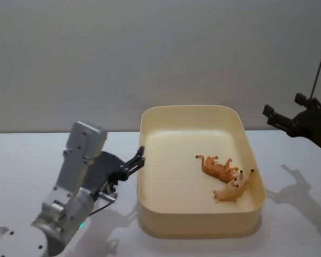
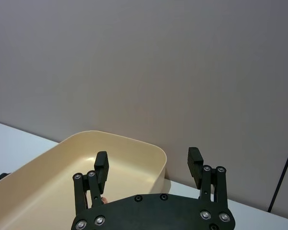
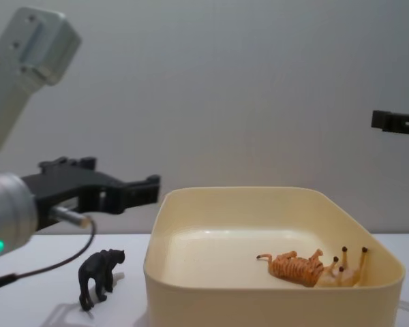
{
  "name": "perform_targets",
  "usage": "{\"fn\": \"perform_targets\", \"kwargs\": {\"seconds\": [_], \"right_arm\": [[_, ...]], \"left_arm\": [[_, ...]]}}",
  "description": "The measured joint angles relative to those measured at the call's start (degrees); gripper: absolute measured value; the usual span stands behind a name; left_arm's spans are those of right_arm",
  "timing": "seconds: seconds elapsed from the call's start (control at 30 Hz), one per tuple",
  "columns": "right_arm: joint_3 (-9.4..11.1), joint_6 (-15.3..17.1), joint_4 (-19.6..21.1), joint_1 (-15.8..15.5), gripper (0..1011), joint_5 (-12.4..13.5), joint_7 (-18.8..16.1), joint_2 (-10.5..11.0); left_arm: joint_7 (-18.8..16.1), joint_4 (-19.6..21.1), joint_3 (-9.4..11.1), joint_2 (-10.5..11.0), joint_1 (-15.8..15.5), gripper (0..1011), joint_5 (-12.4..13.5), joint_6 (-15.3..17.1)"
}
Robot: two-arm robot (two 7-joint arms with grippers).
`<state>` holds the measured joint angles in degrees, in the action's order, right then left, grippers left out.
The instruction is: Pick up the toy alternately with two hands and place it into the central storage box.
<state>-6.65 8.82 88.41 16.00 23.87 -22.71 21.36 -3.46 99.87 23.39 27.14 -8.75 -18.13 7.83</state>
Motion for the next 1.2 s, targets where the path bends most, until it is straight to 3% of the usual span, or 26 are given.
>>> {"fn": "perform_targets", "kwargs": {"seconds": [0.27,0.53,0.77,1.2], "right_arm": [[0.18,-0.06,0.22,-0.17,1001,0.19,0.2,0.17],[0.28,-0.11,0.34,-0.26,1001,0.31,0.31,0.27],[0.32,-0.16,0.38,-0.3,1001,0.35,0.35,0.3],[0.36,-0.16,0.45,-0.34,1001,0.4,0.41,0.36]], "left_arm": [[-2.37,2.77,-1.79,3.16,2.85,1001,-5.0,4.52],[-1.15,3.03,-3.25,5.14,3.99,1001,-9.6,8.97],[1.29,1.14,-3.91,5.45,3.32,1001,-10.87,11.13],[4.51,-3.85,-4.27,3.8,0.26,1001,-10.26,12.88]]}}
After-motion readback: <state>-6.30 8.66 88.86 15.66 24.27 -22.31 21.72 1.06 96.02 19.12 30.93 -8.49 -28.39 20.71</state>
